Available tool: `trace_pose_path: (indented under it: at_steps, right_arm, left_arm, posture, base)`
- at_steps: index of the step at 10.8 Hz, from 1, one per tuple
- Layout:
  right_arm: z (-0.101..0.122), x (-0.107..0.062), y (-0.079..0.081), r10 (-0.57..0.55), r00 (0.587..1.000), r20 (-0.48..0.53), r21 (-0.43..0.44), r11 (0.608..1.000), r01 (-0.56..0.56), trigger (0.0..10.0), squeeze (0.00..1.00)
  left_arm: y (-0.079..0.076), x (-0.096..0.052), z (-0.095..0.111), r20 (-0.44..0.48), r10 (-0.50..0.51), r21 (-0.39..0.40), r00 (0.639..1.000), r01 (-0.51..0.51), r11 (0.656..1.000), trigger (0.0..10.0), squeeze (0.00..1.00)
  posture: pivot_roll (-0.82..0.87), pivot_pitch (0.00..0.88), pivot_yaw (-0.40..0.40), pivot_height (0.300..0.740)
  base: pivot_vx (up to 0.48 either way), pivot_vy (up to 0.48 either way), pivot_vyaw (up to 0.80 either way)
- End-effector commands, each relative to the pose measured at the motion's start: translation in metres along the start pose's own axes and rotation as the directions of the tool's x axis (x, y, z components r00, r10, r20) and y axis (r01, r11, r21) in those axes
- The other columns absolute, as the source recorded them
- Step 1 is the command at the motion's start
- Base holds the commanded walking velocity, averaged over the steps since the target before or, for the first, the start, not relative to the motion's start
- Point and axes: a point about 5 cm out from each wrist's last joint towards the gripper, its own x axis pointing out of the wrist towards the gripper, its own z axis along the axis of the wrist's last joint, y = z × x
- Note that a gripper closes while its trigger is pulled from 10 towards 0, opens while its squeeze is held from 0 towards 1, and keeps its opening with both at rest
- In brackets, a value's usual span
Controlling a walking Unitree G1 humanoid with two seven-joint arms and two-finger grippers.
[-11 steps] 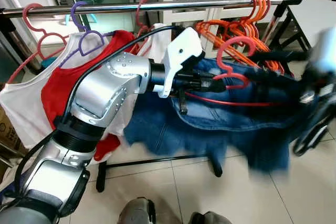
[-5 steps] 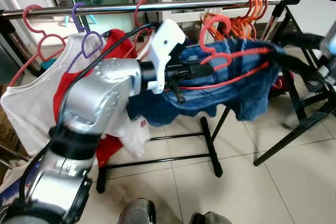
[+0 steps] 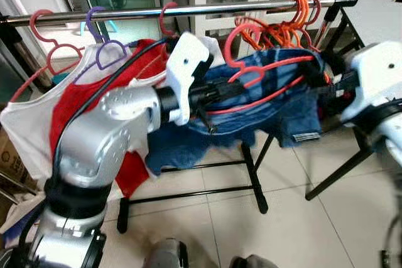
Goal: Hang hanger
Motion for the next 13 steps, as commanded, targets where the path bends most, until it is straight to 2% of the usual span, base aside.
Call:
trace_pose_path:
  at_steps: [1, 2, 3, 4, 5, 6, 7, 8, 11, 13]
  right_arm:
    - [0.004, -0.001, 0.002, -0.014, 0.999, 0.031, 0.045, 0.999, 0.013, 10.0, 1.00]
    - [0.004, -0.001, 0.005, -0.029, 0.998, 0.047, 0.089, 0.996, 0.025, 10.0, 1.00]
    - [-0.004, -0.004, 0.010, -0.053, 0.998, 0.038, 0.096, 0.994, 0.049, 10.0, 1.00]
    - [-0.008, -0.004, 0.012, -0.085, 0.995, 0.048, 0.147, 0.986, 0.077, 10.0, 0.57]
    - [-0.022, -0.005, 0.013, -0.124, 0.991, 0.048, 0.249, 0.962, 0.109, 10.0, 0.00]
    - [-0.031, -0.006, 0.011, -0.132, 0.990, 0.049, 0.292, 0.950, 0.112, 10.0, 0.00]
    - [-0.045, -0.005, 0.006, -0.118, 0.991, 0.063, 0.290, 0.952, 0.095, 10.0, 0.00]
    - [-0.050, 0.002, 0.004, -0.100, 0.992, 0.073, 0.261, 0.962, 0.078, 10.0, 0.00]
    - [-0.032, 0.012, 0.001, -0.045, 0.980, 0.195, 0.281, 0.960, -0.012, 10.0, 0.00]
    - [-0.031, 0.017, 0.003, -0.030, 0.979, 0.202, 0.256, 0.966, -0.024, 10.0, 0.00]
  left_arm:
    - [0.000, -0.005, 0.008, 0.025, 0.028, 0.034, 0.999, -0.028, 0.999, 0.0, 0.00]
    - [0.001, -0.006, 0.007, 0.024, 0.049, 0.034, 0.999, -0.050, 0.998, 0.0, 0.00]
    - [0.003, -0.007, 0.007, 0.031, 0.080, 0.029, 0.996, -0.080, 0.996, 0.0, 0.00]
    - [0.003, -0.008, 0.008, 0.034, 0.084, 0.026, 0.996, -0.084, 0.996, 0.0, 0.00]
    - [0.004, -0.008, 0.009, 0.040, 0.089, 0.023, 0.995, -0.089, 0.996, 0.0, 0.00]
    - [0.004, -0.008, 0.010, 0.042, 0.087, 0.026, 0.995, -0.088, 0.996, 0.0, 0.00]
    - [0.003, -0.007, 0.012, 0.045, 0.072, 0.030, 0.996, -0.073, 0.997, 0.0, 0.00]
    - [0.000, -0.006, 0.012, 0.043, 0.050, 0.036, 0.998, -0.051, 0.998, 0.0, 0.00]
    - [-0.001, -0.006, 0.014, 0.045, 0.051, 0.043, 0.998, -0.053, 0.998, 0.0, 0.00]
    - [-0.001, -0.006, 0.013, 0.045, 0.050, 0.043, 0.998, -0.052, 0.998, 0.0, 0.00]
  posture:
    - [0.03, 0.054, 0.029, 0.740]
    - [0.03, 0.057, 0.028, 0.740]
    - [0.03, 0.057, 0.028, 0.740]
    - [0.03, 0.058, 0.028, 0.740]
    - [0.03, 0.058, 0.029, 0.740]
    - [0.03, 0.057, 0.028, 0.740]
    - [0.03, 0.056, 0.034, 0.740]
    - [0.03, 0.055, 0.030, 0.740]
    - [0.04, 0.055, 0.020, 0.740]
    - [0.03, 0.057, 0.021, 0.740]
  base:
    - [0.000, 0.000, 0.00]
    - [0.000, 0.000, 0.00]
    - [0.000, 0.000, 0.00]
    - [0.000, 0.000, 0.00]
    - [0.000, 0.000, 0.00]
    - [0.000, 0.000, 0.00]
    - [0.000, 0.000, 0.00]
    - [0.000, 0.000, 0.00]
    - [0.000, 0.000, 0.00]
    - [0.000, 0.000, 0.00]
